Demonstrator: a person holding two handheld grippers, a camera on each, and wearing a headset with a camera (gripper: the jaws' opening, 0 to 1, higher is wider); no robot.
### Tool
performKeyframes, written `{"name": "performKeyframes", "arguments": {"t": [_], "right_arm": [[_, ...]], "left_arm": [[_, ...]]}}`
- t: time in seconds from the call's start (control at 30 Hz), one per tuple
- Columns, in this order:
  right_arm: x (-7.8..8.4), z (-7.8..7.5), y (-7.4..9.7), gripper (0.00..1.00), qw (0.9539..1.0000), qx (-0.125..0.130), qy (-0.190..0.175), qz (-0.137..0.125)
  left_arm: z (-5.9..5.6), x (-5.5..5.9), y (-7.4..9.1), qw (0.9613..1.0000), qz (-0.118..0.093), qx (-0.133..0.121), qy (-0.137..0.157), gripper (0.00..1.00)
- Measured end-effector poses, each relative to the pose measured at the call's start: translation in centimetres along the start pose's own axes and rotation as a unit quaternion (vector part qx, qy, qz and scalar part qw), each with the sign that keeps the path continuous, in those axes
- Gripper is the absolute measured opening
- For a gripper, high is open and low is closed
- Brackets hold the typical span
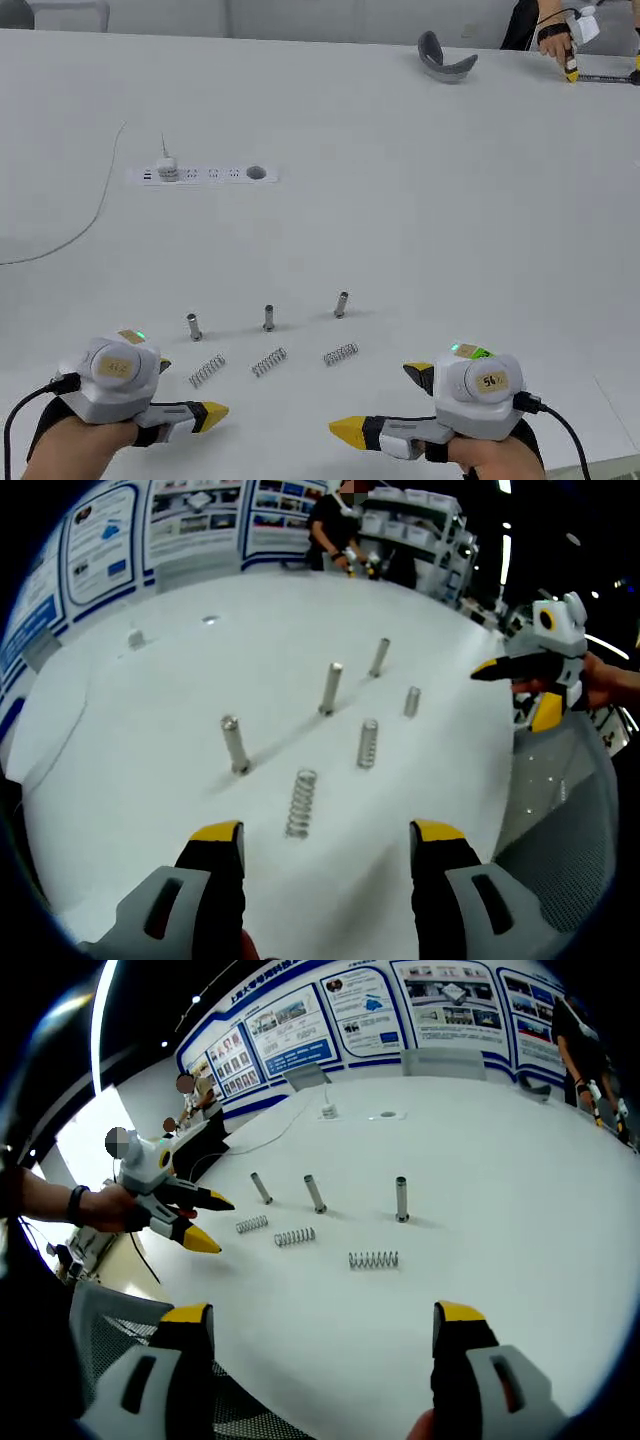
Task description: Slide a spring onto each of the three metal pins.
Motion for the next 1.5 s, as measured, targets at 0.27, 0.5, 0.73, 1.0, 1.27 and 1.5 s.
{"name": "performKeyframes", "arguments": {"t": [0.27,0.5,0.73,1.0,1.27,1.5], "right_arm": [[0.2,0.0,0.0,0.91,1.0,-0.001,-0.006,0.001],[0.3,0.0,-0.1,0.91,1.0,-0.001,-0.009,0.002],[0.4,-0.1,-0.2,0.91,0.9999,-0.002,-0.013,0.001],[0.4,-0.2,-0.2,0.91,0.9999,-0.003,-0.016,0.002],[0.3,-0.2,-0.2,0.91,0.9998,-0.005,-0.018,0.0],[0.2,0.1,-0.5,0.9,0.9998,-0.012,-0.016,-0.001]], "left_arm": [[0.1,0.3,-1.0,0.9999,0.009,-0.002,-0.012,0.61],[0.5,0.6,-1.8,0.9996,0.017,-0.012,-0.018,0.55],[0.6,0.4,-2.2,0.9993,0.017,-0.019,-0.029,0.46],[0.6,0.3,-2.5,0.9988,0.014,-0.027,-0.04,0.34],[0.7,0.2,-2.7,0.9976,0.017,-0.041,-0.053,0.2],[1.2,0.1,-2.7,0.997,0.015,-0.059,-0.047,0.11]]}}
Point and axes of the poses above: the centre of the closed fingertips' face, and the gripper's own axes: y roughly backward along the fingers, z roughly to its left, x roughly out of its underside, the point moved 6 cm from there along y, roughly backward along the fingers, and after that the axes turned 9 degrees about -x, right-handed, at the moved point
